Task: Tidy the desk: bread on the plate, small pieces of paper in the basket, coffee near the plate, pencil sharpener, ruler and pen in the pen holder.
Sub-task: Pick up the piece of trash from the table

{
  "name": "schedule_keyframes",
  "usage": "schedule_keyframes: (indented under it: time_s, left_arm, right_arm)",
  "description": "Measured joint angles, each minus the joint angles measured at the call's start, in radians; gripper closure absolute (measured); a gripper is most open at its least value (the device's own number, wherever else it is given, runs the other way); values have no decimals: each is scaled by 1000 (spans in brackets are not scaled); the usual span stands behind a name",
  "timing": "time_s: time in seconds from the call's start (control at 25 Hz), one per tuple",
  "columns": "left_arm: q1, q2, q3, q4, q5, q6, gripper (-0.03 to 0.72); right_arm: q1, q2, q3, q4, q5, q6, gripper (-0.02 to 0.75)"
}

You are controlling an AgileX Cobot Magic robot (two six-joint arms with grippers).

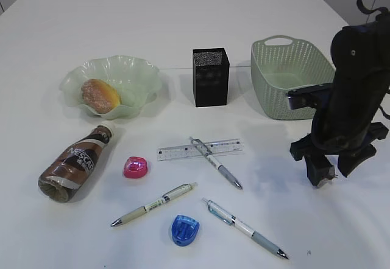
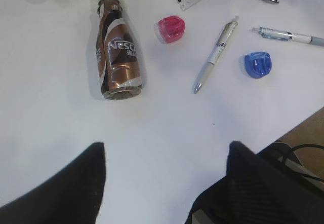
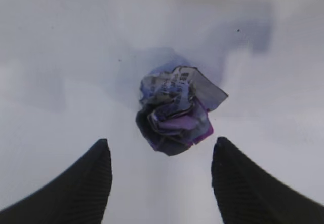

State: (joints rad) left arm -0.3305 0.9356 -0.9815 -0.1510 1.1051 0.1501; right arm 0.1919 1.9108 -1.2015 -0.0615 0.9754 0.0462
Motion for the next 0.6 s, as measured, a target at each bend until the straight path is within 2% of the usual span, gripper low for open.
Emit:
schedule_keyframes:
  time_s: [0.28,0.56,0.6]
  left_arm:
    - [0,7,0,3,-4,0,162]
    - [0,21,0,4,-4,0,162]
    - [0,23,0,4,-4,0,162]
  right_arm:
    - [-6,11,0,-11,-37,4,249]
    - [-62,13,0,-7,-52,5,250]
    - [-68,13,0,22,-64,-8,250]
